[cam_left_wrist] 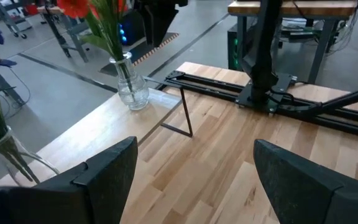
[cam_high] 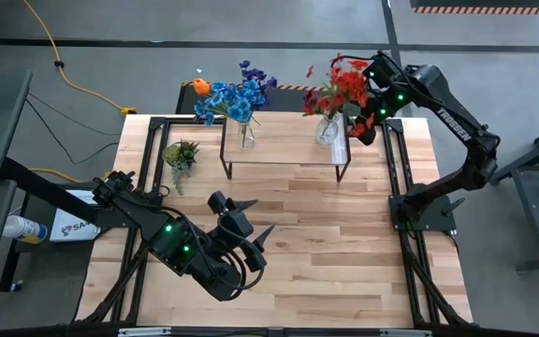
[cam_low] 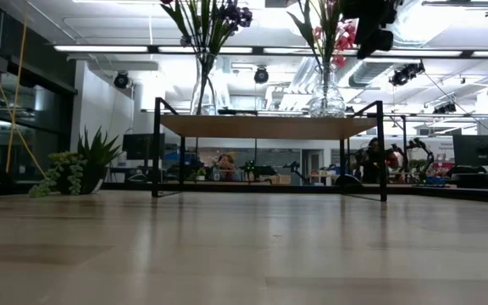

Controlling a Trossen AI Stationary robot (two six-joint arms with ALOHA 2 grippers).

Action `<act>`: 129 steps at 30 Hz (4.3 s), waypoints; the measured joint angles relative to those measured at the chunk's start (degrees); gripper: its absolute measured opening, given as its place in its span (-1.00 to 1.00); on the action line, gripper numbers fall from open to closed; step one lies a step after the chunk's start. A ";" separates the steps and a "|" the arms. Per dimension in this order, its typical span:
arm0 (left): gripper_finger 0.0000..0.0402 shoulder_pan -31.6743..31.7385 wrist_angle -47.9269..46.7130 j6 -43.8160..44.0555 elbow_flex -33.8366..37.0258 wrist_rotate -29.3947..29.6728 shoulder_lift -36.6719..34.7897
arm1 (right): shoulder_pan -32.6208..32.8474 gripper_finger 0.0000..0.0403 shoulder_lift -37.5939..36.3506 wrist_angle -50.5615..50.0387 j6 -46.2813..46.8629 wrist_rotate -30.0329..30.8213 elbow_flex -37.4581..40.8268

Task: Pick and place flowers into a vace then onto a shelf
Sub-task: Put the right flowers transparent vase on the shelf, then return to Home Position

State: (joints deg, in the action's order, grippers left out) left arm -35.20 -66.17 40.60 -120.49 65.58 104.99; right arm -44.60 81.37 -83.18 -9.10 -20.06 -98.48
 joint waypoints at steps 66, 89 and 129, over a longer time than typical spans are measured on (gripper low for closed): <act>0.76 0.00 -1.73 3.17 0.00 2.45 0.00 | 3.58 0.17 -5.81 -6.87 6.13 7.74 -0.02; 0.76 -0.04 -1.27 3.20 0.00 1.99 0.00 | 3.52 0.17 -17.88 -6.84 10.38 6.56 -0.02; 0.76 -13.60 -12.71 43.78 13.68 -6.24 -1.14 | 0.67 0.17 -62.30 0.43 18.22 -19.88 21.12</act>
State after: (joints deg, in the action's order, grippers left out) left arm -48.80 -78.88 84.38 -106.80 59.33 103.85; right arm -43.93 19.07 -82.75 9.12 -39.94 -77.36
